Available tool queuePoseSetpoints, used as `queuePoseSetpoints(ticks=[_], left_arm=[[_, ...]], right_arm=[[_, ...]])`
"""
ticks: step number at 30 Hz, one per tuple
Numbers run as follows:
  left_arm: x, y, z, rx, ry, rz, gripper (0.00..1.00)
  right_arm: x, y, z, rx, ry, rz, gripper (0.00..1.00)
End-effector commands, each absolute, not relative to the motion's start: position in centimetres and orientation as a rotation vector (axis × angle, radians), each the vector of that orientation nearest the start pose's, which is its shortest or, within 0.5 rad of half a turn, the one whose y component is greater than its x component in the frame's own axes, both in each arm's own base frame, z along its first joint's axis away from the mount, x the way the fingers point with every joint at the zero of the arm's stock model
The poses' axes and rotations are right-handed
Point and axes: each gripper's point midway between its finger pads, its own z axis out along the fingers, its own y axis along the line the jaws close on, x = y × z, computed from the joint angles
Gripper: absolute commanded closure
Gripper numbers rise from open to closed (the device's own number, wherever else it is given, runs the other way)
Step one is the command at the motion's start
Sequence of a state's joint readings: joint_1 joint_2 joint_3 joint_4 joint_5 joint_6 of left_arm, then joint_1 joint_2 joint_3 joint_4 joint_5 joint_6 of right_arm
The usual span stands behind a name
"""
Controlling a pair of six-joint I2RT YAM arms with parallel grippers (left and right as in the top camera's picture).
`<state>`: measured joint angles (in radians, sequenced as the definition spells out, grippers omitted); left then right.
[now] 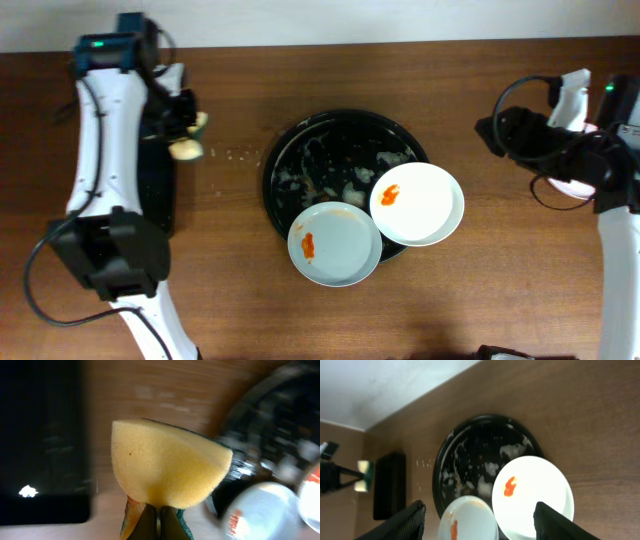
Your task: Clean dirty plates on tray and stack at the side
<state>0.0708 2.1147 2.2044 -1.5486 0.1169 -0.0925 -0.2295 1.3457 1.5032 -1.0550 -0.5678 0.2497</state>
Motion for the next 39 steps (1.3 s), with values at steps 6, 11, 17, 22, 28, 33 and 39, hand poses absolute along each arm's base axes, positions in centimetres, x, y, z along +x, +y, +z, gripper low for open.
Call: queuePoseSetpoints(ticks=[6, 11, 17, 22, 28, 33, 39], left_arm=[[40.8, 13.3, 12.0, -0.576, 2.984, 0.066, 1.00], [38.5, 15.4, 5.3, -0.679, 3.016, 0.159, 0.99], [38.8, 15.8, 2.5, -0.642, 2.980, 0.181, 0.84], [38.2, 15.5, 2.0, -0.639, 2.995, 0.173, 0.55], [39.0, 14.5, 4.5, -0.628, 2.950, 0.071, 0.65], [39.2, 15.1, 3.5, -0.628, 2.934, 0.120, 0.95], [38.7, 14.9, 1.1, -0.626, 2.922, 0.121, 0.99]], right_arm=[[34.2, 3.8, 29.1, 0.230, 2.424, 0.673, 0.30], [34.2, 3.8, 29.1, 0.231, 2.425, 0.674, 0.30], [34.2, 3.8, 29.1, 0.241, 2.427, 0.678, 0.30], [34.2, 3.8, 29.1, 0.244, 2.427, 0.679, 0.30], [34.2, 3.8, 29.1, 0.244, 2.427, 0.679, 0.30], [34.2, 3.8, 29.1, 0.244, 2.427, 0.679, 0.30], [34.2, 3.8, 29.1, 0.245, 2.428, 0.679, 0.30]])
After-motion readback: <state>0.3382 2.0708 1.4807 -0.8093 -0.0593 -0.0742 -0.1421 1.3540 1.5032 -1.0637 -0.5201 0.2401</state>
